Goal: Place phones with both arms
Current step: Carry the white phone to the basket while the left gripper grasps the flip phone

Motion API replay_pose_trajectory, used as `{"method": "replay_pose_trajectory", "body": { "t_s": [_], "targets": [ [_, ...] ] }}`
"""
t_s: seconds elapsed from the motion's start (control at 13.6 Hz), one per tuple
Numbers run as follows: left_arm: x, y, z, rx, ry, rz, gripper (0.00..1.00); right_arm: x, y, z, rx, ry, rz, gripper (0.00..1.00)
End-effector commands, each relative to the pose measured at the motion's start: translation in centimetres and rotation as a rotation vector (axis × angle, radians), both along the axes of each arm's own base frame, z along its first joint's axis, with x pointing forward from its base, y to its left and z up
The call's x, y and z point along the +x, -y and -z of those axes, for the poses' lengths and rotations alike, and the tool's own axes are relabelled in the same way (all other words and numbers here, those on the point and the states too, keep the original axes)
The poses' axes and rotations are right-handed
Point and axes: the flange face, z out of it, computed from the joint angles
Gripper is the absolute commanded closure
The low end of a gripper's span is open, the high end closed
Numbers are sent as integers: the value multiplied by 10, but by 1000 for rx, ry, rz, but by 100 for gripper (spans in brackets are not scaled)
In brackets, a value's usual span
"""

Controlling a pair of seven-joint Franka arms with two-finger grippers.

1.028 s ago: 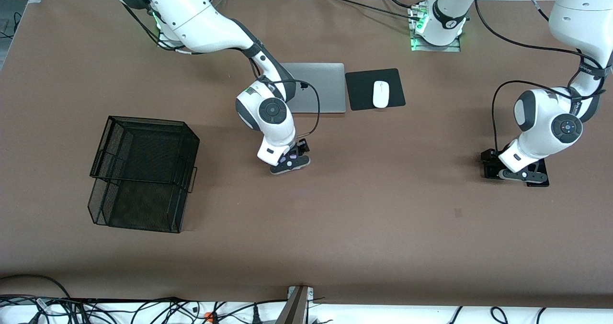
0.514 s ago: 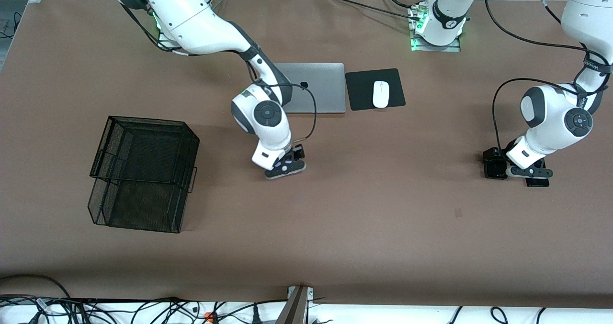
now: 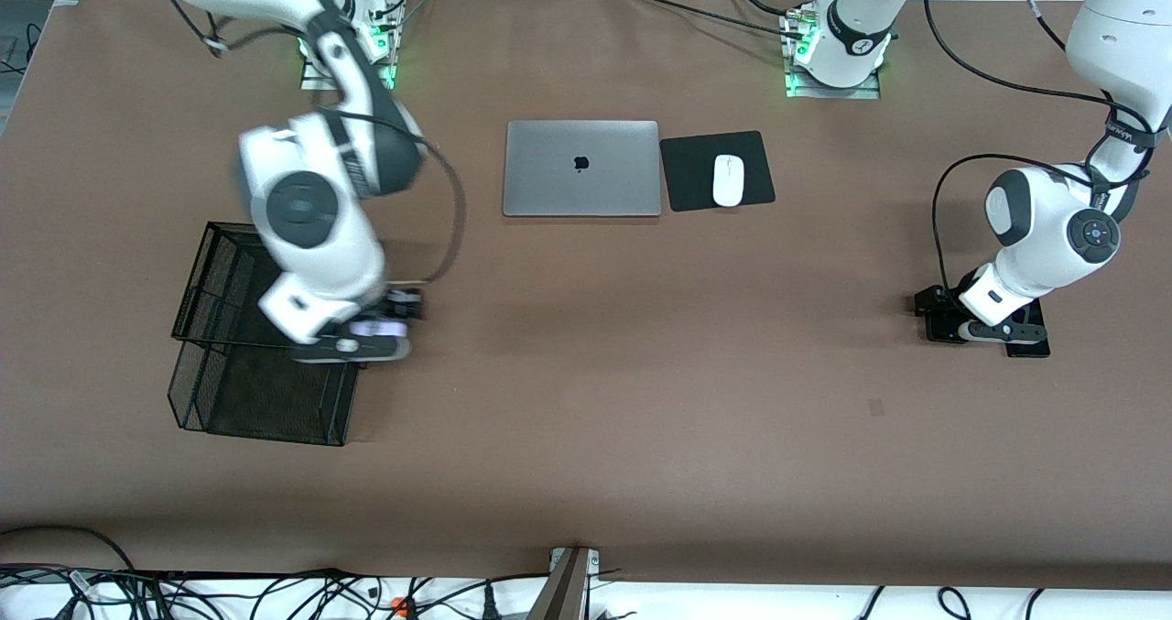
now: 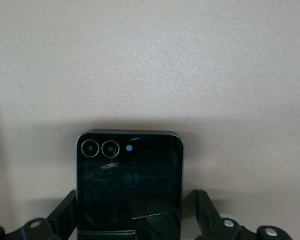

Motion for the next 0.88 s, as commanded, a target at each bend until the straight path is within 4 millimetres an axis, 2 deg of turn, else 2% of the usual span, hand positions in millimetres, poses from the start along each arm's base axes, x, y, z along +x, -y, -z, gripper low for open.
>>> {"method": "replay_pose_trajectory", "body": {
  "t_s": [0.0,0.07,0.22,0.29,0.37,0.44,0.51,0.66,0.81],
  "targets": [
    [-1,1,4,-17,11,-17,0,-22,81,-6,-16,-65,28,100],
    [-1,1,4,-17,10,-17,4,-29,110,-1,12,-84,56,100],
    [-1,0,3,-17,11,-17,65,-48,153,15,43,-78,84,100],
    [-1,1,5,-18,9,-17,83,-58,171,28,50,-63,103,100],
    [-1,0,5,-18,8,-20,96,-68,186,42,59,-45,121,100],
    [0,0,3,-17,6,-21,100,-75,200,56,69,-15,139,100],
    [3,0,0,-15,12,-25,100,-77,209,63,73,9,149,100],
    [6,3,-5,-12,9,-47,100,-81,213,79,101,-5,188,100],
    [18,6,-16,-14,-24,-41,100,-83,219,88,147,9,212,100]
  ]
}}
